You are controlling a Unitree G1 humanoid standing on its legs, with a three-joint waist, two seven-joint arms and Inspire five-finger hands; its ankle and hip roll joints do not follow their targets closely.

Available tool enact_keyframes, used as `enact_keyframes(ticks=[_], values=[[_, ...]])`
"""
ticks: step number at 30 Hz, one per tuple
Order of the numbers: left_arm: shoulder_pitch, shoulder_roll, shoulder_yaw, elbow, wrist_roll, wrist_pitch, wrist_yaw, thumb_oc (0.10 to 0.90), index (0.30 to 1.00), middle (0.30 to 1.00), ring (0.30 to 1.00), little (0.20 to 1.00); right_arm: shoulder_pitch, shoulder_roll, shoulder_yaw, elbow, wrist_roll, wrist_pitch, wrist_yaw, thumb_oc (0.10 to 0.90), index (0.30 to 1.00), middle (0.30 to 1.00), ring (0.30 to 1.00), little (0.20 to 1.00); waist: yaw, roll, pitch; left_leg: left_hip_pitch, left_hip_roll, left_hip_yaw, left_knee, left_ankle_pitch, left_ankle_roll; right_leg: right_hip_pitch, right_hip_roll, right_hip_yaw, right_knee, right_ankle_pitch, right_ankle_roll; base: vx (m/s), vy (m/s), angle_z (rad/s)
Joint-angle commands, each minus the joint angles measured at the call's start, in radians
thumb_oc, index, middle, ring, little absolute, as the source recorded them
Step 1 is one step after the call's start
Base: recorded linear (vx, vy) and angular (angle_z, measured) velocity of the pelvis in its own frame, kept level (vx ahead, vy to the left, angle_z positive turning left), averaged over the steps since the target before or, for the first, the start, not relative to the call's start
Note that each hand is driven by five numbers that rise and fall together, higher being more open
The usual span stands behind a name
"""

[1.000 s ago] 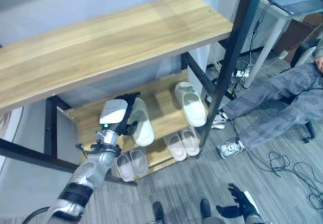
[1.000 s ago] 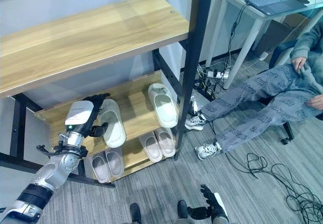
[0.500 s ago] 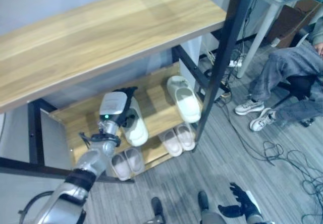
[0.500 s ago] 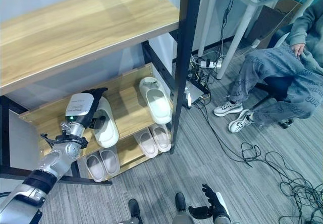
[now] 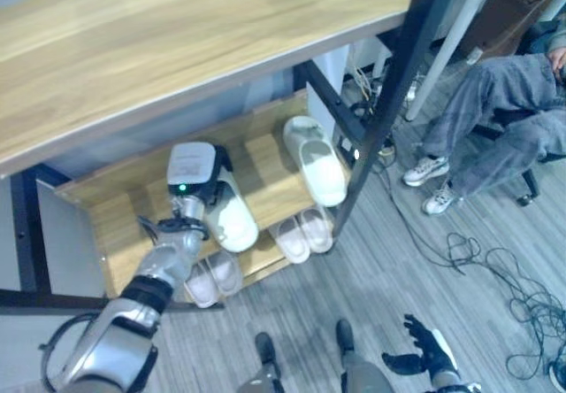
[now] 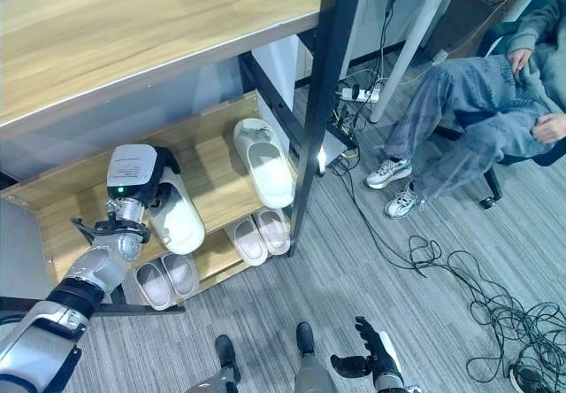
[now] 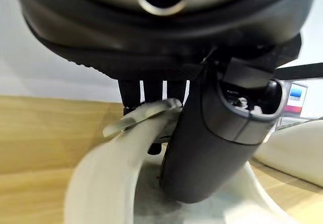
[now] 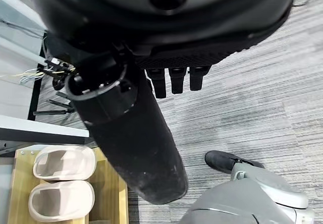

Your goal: Arrange the slippers neatly on the shoe rack.

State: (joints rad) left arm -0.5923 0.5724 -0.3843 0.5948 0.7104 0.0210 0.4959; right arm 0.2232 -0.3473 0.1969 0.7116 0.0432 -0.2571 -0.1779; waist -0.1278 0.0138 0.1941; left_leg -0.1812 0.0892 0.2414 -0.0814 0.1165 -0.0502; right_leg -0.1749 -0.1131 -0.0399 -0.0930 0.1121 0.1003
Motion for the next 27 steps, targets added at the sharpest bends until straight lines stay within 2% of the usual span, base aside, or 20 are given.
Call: enact_keyframes(ticks=[1,6,15,21,27], values=[[-0.139,-0.068,-0.026,0.008,-0.001,-0.06,0.047,0.4,0.3,0.3,0.3,0.3,-0.022,-0.039,0.0,-0.068,0.032,-0.058,-0.045,0.8,0.9,0.9,0.9,0.9,0.0,0.012,0.009,0.006,0.014,-0.043,-0.006,-0.076,-0.038,0.005,-0.019,-0.076,0.02,-0.097,0.067,0.0,0.0,0.0],[-0.2,-0.096,-0.074,0.013,-0.002,-0.064,0.062,0.4,0.3,0.3,0.3,0.3,-0.037,-0.044,0.012,-0.066,0.033,-0.058,-0.057,0.8,0.9,0.9,0.9,0.9,-0.01,0.014,0.026,-0.009,0.016,-0.034,-0.006,-0.072,-0.038,-0.017,-0.018,-0.072,0.023,-0.091,0.069,0.0,-0.001,-0.01],[-0.352,-0.097,-0.135,0.047,-0.01,-0.054,0.082,0.4,0.3,0.3,0.3,0.3,-0.052,-0.064,0.022,-0.066,0.038,-0.062,-0.07,0.8,0.9,0.9,0.9,0.9,-0.029,0.008,0.041,-0.042,0.024,-0.023,-0.006,-0.065,-0.041,-0.057,-0.016,-0.063,0.022,-0.078,0.073,0.01,-0.01,-0.05],[-0.505,-0.066,-0.218,0.136,0.047,-0.008,0.082,0.4,0.3,0.3,0.3,0.3,-0.062,-0.077,0.039,-0.096,0.037,-0.071,-0.075,0.8,0.9,0.9,0.9,0.9,-0.043,0.005,0.048,-0.06,0.028,-0.015,-0.006,-0.063,-0.044,-0.081,-0.013,-0.058,0.021,-0.072,0.078,0.01,-0.003,-0.03],[-0.571,-0.048,-0.25,0.213,0.06,0.019,0.084,0.4,0.3,0.3,0.3,0.3,-0.061,-0.075,0.05,-0.105,0.039,-0.074,-0.072,0.8,0.9,0.9,0.9,0.9,-0.044,0.0,0.046,-0.064,0.033,-0.013,-0.006,-0.064,-0.045,-0.086,-0.01,-0.064,0.02,-0.072,0.079,0.01,-0.002,0.0]])
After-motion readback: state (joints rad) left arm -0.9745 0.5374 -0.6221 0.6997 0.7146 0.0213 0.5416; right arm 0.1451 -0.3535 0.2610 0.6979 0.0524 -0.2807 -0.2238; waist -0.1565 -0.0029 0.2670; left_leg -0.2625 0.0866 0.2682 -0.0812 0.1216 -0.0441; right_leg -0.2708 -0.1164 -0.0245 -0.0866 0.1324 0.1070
